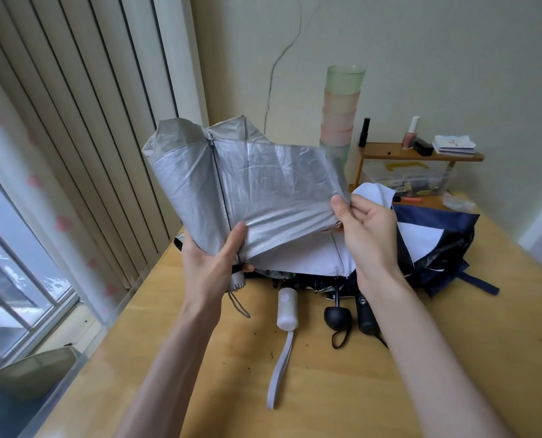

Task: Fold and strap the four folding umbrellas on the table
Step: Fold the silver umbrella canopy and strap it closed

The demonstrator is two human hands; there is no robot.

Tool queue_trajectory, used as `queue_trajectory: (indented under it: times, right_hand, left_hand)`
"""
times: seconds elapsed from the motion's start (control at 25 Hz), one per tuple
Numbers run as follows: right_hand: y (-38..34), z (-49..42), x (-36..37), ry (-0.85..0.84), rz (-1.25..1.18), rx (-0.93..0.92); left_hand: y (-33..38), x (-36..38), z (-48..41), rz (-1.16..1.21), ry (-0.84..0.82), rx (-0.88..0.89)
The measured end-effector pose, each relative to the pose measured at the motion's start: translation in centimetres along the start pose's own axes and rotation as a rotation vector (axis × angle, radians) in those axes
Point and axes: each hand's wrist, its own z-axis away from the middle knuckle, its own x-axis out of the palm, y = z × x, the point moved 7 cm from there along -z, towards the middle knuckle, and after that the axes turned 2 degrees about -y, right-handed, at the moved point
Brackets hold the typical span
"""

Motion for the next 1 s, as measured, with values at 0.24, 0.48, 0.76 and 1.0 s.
queue_trajectory:
  times: [0.24,0.48,0.76,1.0]
  right_hand:
    - [-0.2,-0.2,0.5,-0.15,-0.069,0.064]
    - [-2.0,-0.8,-0.5,-0.202,-0.006,-0.1]
    - [-3.5,0.0,-0.3,-0.504,0.25,-0.215]
    - [-3.2,0.8,0.5,-0.63,0.384,-0.154]
  left_hand:
    - [0.8,0.2,0.5,-0.107,-0.042,0.06]
    - [1.8,-0.7,-0.3,-0.269,-0.129,0.14]
    - [1.7,-1.3,-0.4,-0.307,-0.124,0.14]
    - [1.9,-1.4,-0.2,-0.261,-0.11,0.168]
